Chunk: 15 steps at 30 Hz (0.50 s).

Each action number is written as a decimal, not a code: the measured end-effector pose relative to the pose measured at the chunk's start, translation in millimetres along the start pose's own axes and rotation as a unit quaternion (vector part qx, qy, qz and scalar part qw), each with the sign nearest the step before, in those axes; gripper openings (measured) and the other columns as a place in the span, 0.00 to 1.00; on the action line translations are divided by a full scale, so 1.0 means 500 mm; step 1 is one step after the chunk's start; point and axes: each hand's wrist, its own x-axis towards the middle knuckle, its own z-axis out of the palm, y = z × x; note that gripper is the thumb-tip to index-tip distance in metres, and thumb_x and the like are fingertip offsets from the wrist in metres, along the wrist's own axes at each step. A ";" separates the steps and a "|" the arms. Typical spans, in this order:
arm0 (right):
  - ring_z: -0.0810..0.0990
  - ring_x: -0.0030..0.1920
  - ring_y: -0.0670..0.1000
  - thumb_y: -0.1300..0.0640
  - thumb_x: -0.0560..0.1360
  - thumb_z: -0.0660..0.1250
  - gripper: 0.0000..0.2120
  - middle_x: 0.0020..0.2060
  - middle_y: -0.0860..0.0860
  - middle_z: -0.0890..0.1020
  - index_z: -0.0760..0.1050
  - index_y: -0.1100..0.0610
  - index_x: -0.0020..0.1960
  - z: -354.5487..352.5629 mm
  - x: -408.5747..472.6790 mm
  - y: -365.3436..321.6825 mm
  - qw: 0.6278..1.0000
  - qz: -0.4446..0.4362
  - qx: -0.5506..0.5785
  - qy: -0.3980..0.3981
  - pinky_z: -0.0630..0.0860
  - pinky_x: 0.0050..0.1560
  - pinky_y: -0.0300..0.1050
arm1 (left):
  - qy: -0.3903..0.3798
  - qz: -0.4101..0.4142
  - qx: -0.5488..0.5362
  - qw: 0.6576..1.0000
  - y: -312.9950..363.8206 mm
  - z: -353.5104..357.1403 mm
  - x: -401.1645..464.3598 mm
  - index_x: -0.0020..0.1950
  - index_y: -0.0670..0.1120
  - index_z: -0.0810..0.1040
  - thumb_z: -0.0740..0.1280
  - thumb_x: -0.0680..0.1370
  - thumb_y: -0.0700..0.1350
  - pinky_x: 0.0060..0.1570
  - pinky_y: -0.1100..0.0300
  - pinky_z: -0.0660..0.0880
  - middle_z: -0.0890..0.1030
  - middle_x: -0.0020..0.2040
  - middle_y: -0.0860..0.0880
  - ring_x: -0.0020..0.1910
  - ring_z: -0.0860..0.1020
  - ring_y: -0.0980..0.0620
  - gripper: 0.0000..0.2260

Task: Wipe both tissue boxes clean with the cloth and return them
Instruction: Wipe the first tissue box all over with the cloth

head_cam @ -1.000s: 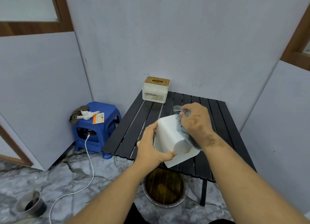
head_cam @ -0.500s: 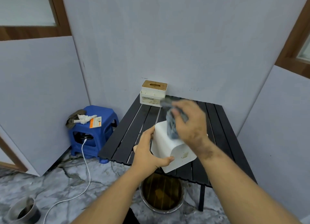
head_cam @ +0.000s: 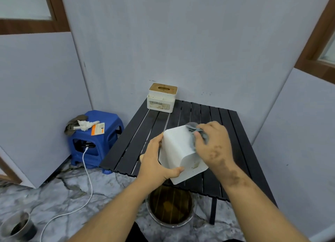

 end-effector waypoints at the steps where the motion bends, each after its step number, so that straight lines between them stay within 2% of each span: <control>1: 0.74 0.53 0.49 0.55 0.75 0.68 0.09 0.47 0.48 0.77 0.82 0.53 0.54 0.015 -0.009 -0.029 0.999 -0.035 0.011 -0.019 0.68 0.53 0.37 | 0.000 0.000 -0.004 1.000 -0.003 0.002 0.000 0.73 0.63 0.64 0.82 0.58 0.57 0.60 0.77 0.58 0.72 0.65 0.66 0.66 0.70 0.63 0.47; 3: 0.72 0.52 0.46 0.56 0.74 0.70 0.09 0.47 0.47 0.78 0.82 0.52 0.54 0.031 -0.031 -0.077 0.988 -0.123 0.063 -0.074 0.66 0.55 0.32 | 0.005 -0.004 -0.015 1.000 -0.004 0.001 -0.001 0.69 0.61 0.68 0.82 0.57 0.56 0.61 0.70 0.69 0.77 0.62 0.63 0.64 0.75 0.61 0.42; 4: 0.73 0.51 0.46 0.56 0.74 0.71 0.08 0.47 0.47 0.79 0.82 0.52 0.53 0.030 -0.028 -0.082 0.982 -0.149 0.075 -0.088 0.66 0.55 0.33 | 0.005 -0.005 -0.015 1.000 -0.002 -0.001 0.000 0.68 0.61 0.69 0.82 0.57 0.56 0.59 0.67 0.72 0.77 0.61 0.62 0.63 0.75 0.60 0.42; 5: 0.73 0.51 0.47 0.56 0.74 0.71 0.08 0.47 0.48 0.80 0.83 0.52 0.52 0.026 -0.014 -0.072 0.983 -0.142 0.079 -0.085 0.68 0.55 0.35 | 0.000 -0.002 -0.010 1.000 -0.001 -0.003 0.000 0.69 0.60 0.68 0.82 0.58 0.56 0.59 0.68 0.71 0.76 0.62 0.63 0.64 0.75 0.60 0.43; 7: 0.76 0.51 0.50 0.55 0.75 0.71 0.08 0.48 0.50 0.81 0.83 0.54 0.53 0.016 0.031 -0.030 0.997 -0.037 0.053 -0.044 0.72 0.56 0.42 | -0.004 -0.001 0.001 1.000 0.002 -0.002 0.002 0.74 0.61 0.65 0.83 0.58 0.56 0.57 0.75 0.64 0.72 0.65 0.65 0.66 0.71 0.61 0.47; 9: 0.77 0.53 0.54 0.53 0.76 0.69 0.10 0.51 0.52 0.81 0.82 0.54 0.55 0.013 0.059 -0.002 0.998 0.068 -0.001 -0.017 0.72 0.57 0.45 | 0.006 -0.013 0.006 1.000 0.006 -0.001 -0.001 0.74 0.64 0.62 0.82 0.58 0.57 0.56 0.71 0.62 0.70 0.65 0.67 0.66 0.68 0.58 0.48; 10: 0.77 0.54 0.54 0.53 0.77 0.68 0.10 0.51 0.51 0.80 0.82 0.52 0.57 0.020 0.059 -0.010 0.997 0.070 -0.020 -0.027 0.71 0.57 0.43 | 0.010 -0.012 0.006 1.000 0.005 0.000 -0.002 0.74 0.65 0.62 0.82 0.58 0.58 0.58 0.68 0.62 0.70 0.65 0.68 0.66 0.68 0.58 0.48; 12: 0.73 0.54 0.50 0.54 0.77 0.67 0.11 0.50 0.48 0.78 0.82 0.46 0.57 0.039 0.036 -0.057 0.996 -0.022 0.004 -0.082 0.66 0.55 0.36 | 0.010 -0.003 0.006 1.000 -0.001 0.001 -0.004 0.72 0.65 0.63 0.82 0.58 0.59 0.62 0.61 0.66 0.71 0.64 0.69 0.66 0.70 0.62 0.46; 14: 0.70 0.52 0.46 0.56 0.75 0.69 0.10 0.49 0.46 0.79 0.82 0.47 0.55 0.039 0.001 -0.097 0.983 -0.118 0.059 -0.131 0.63 0.53 0.33 | 0.006 -0.003 -0.002 1.000 -0.002 0.000 -0.002 0.69 0.64 0.66 0.83 0.59 0.59 0.61 0.59 0.71 0.74 0.62 0.69 0.64 0.73 0.63 0.42; 15: 0.71 0.51 0.45 0.56 0.74 0.70 0.09 0.48 0.46 0.80 0.83 0.48 0.54 0.030 0.003 -0.094 0.980 -0.132 0.073 -0.132 0.64 0.53 0.33 | 0.004 -0.001 -0.002 1.000 -0.002 -0.001 0.000 0.67 0.65 0.66 0.83 0.59 0.59 0.61 0.58 0.72 0.74 0.61 0.69 0.64 0.73 0.63 0.41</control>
